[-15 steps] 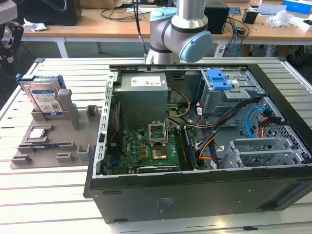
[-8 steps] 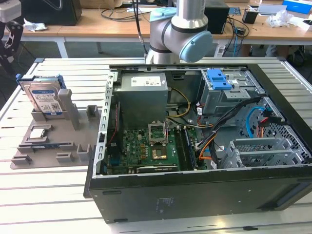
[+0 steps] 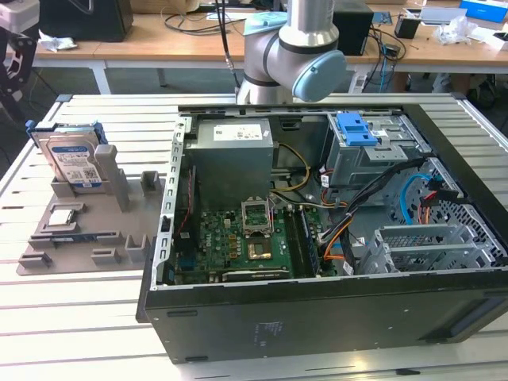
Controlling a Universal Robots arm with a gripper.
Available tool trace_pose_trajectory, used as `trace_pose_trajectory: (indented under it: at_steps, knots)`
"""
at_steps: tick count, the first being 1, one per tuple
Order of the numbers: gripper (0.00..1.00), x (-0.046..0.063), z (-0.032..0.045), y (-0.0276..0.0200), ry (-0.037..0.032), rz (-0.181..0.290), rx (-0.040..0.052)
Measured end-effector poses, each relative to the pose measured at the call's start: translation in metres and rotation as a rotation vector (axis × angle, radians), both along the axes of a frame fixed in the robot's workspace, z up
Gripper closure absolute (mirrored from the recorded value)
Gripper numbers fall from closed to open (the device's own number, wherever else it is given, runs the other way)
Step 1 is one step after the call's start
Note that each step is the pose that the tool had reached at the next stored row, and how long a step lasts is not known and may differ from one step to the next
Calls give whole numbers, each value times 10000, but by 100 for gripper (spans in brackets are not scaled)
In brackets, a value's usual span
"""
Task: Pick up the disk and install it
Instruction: 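Pick up the disk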
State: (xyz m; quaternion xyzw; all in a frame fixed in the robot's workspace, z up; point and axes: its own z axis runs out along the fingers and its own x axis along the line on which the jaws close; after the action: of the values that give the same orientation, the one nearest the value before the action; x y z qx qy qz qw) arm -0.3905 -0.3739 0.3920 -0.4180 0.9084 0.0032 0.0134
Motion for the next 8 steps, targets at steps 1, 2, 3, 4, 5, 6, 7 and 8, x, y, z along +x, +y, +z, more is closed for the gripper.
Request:
trace_pose_trajectory:
  at_steps: [1,2,3,4,5,6,7,8]
  knots:
    - [89,0,0,0,1,137,-1]
    - [89,0,0,0,0,332,0]
    - [89,0,0,0,0,469,0]
    - [89,0,0,0,1,687,-1]
    - [89,0,0,0,0,888,0]
    - [89,0,1,0,1,1002,-1]
    - [89,0,0,0,1,1218,-1]
    - [89,0,0,0,1,1342,0]
